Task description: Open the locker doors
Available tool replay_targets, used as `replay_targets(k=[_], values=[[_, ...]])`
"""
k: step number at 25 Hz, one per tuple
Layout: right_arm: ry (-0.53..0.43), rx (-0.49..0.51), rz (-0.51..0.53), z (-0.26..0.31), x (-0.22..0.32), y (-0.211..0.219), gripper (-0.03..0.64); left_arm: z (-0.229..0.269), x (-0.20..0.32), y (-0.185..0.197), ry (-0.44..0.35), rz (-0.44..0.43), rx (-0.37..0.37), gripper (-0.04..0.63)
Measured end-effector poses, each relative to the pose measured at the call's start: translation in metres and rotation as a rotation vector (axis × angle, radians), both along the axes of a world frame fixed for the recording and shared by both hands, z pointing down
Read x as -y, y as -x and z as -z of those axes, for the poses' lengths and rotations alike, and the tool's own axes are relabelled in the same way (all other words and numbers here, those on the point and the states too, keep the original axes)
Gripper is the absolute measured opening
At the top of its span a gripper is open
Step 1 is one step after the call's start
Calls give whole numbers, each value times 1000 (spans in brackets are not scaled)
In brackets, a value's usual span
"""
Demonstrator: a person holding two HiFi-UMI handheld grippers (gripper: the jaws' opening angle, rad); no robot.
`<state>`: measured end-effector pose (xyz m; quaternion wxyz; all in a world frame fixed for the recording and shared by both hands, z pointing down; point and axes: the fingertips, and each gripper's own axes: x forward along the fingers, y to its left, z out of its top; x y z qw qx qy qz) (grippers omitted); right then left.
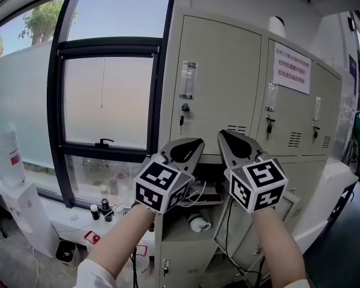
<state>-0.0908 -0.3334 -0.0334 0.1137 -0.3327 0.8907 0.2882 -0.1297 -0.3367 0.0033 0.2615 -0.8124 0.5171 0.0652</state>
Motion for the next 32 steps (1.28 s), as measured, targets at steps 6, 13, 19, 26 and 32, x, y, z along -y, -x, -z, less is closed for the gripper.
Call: replay_targets(k=[6,13,19,26,32], values=[[-89,-46,-12,44,10,44,11,58,-14,29,-74,104,27,15],[-76,-89,30,90,22,90,11,116,-22,62,-88,206,58,15],[49,-78,28,109,47,107,11,148,-23,99,-76,254,-25,15],[221,-50,158,114,47,129,126,146,-32,112,-68,247,-29,15],[277,21,177,116,47,130,129,146,-41,120,-82,257,-26,15]])
